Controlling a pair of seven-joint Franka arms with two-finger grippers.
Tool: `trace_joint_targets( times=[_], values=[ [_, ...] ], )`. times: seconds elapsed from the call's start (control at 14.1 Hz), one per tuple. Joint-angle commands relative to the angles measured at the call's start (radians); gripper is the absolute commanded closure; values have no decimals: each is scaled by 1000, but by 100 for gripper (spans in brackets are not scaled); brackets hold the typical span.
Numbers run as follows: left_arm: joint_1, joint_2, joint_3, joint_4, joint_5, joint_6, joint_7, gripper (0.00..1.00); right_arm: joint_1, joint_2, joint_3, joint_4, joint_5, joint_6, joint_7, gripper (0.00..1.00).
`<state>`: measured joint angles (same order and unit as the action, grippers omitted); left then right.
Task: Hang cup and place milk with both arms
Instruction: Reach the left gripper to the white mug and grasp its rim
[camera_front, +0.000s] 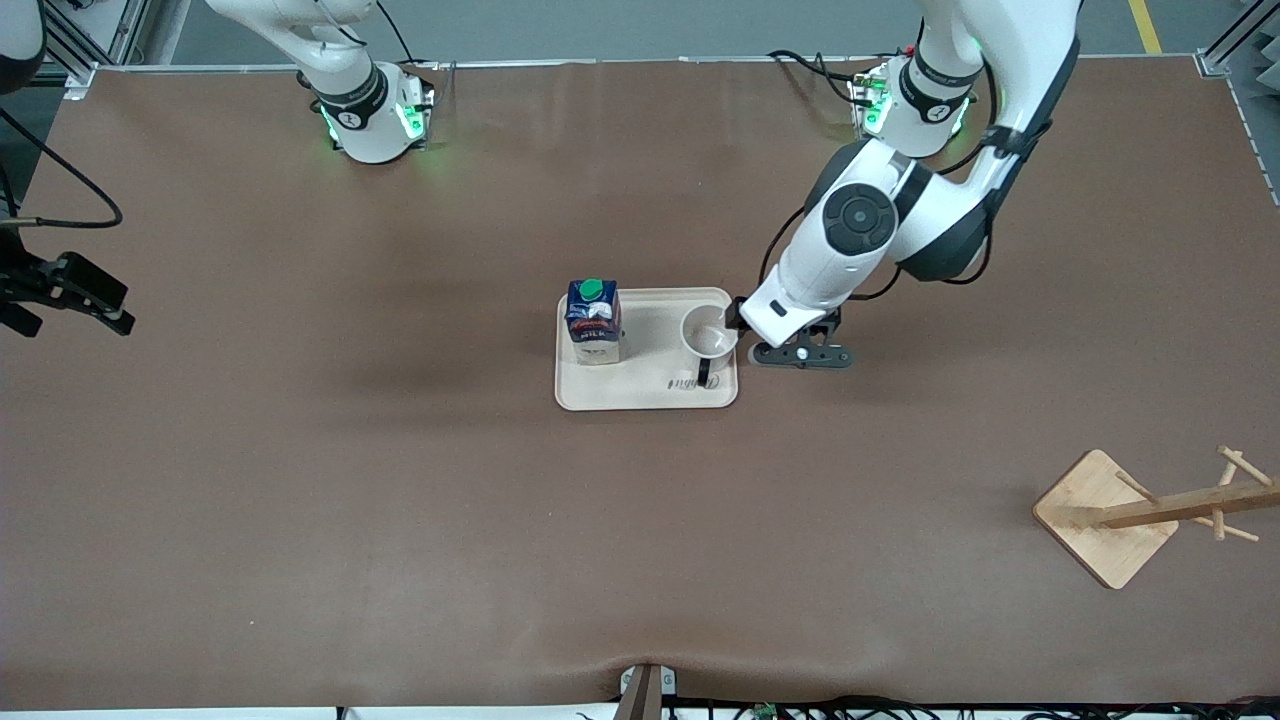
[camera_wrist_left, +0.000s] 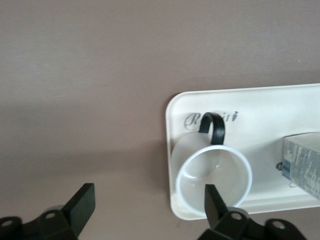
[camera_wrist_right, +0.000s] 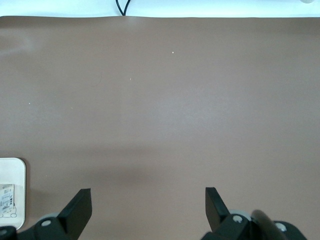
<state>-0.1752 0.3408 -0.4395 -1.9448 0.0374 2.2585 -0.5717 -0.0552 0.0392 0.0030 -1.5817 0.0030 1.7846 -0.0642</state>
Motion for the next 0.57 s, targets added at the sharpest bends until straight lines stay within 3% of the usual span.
trace_joint_targets(
  times=[0.0,0.21,0.5],
  values=[
    [-41,62,-1,21,24,49,-54,17,0,21,5,14,11,33,4,0],
    [-67,104,5,21,51,52,-56,26,17,21,5,14,5,26,4,0],
    [-78,167,5,33,125,55,-106,57,11,21,5,14,5,29,6,0]
  ],
)
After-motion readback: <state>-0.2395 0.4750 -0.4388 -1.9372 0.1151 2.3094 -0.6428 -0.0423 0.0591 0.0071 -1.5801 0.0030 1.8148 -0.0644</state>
